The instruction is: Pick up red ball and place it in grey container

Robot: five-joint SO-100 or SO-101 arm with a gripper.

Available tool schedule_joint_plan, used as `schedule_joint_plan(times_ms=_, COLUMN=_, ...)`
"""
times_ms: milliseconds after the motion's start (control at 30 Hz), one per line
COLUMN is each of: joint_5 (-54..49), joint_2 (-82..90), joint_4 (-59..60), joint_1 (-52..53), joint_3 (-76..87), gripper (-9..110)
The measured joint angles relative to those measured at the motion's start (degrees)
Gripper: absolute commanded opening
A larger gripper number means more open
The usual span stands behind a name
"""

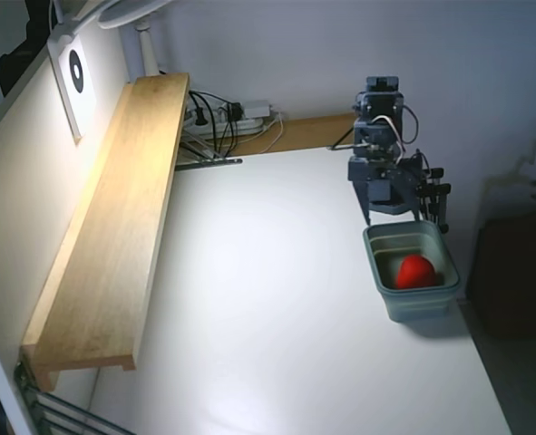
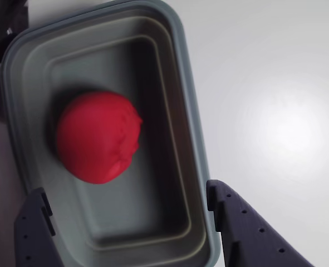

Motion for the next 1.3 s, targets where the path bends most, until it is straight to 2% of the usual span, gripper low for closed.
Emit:
schedule_joint_plan(times_ms=600, joint_5=0.0, joint_2=9.0, joint_4=3.1, joint_1=18.8, joint_3=4.3, gripper=24)
schedule_joint_plan(times_ms=1300, joint_5=-0.1, joint_2=22.1, joint_4=7.7, joint_1=48.7, joint_3=10.9, gripper=10)
